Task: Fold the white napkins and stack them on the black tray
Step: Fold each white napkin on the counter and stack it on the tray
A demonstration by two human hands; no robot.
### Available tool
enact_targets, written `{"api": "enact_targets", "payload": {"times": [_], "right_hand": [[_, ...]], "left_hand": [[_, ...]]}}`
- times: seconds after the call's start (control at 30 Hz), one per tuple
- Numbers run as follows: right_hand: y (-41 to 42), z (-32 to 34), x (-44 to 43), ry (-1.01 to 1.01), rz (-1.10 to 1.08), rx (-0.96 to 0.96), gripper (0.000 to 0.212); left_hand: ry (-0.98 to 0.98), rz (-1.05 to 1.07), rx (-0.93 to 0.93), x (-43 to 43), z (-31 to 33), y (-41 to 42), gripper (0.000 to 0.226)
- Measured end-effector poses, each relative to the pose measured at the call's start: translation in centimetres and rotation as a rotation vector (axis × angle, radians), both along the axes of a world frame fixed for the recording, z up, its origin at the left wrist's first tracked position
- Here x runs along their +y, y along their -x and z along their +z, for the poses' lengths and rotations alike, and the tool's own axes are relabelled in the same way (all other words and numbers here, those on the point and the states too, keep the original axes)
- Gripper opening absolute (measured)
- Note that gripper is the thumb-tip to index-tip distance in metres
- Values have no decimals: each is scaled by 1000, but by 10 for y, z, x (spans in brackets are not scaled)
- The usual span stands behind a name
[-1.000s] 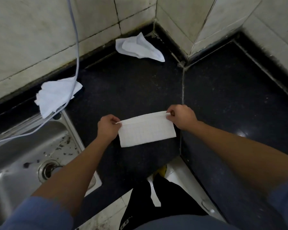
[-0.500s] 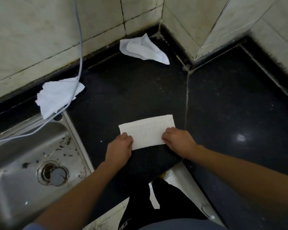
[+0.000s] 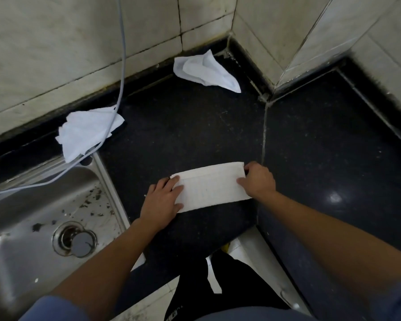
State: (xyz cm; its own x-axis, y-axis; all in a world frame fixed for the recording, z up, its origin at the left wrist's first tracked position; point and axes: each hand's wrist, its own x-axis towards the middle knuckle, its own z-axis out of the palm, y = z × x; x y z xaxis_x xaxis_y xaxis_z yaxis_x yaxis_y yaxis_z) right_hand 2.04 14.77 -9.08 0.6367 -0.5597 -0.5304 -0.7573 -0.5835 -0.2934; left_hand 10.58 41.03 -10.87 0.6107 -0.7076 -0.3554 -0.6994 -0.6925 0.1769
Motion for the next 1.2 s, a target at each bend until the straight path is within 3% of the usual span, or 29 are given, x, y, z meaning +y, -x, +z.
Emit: {"api": "enact_targets", "payload": {"times": [0.17,0.23,0.4,0.63,0.73,0.93,1.07,1.2], "right_hand": [[-10,9,-5,-393,-407,-80,17],[-12,21,0,-504,-462,-143,10],[-25,43,41,-406,-157,-232,17],[-60,15,118,-381,76,-89,13],[-69,-3,138,-273,154,-54,23],[-62,-8,136,-278,303,-86,40],[-46,-3,100,73,668,-283,32],[-36,-10,78,181,912,-61,52]], "left_hand": [[-23,-5,20,0,4,-1,56],[-5,8,32,0,4,-1,56],[278,302,-5,18,7,-1,39],[340,542,-57,63,14,-4,28],[368,576,-64,74,17,-2,27],[332,463,-80,64,16,1,25],[285,140,-74,27,20,3,28],[-45,-9,64,9,14,2,61]]}}
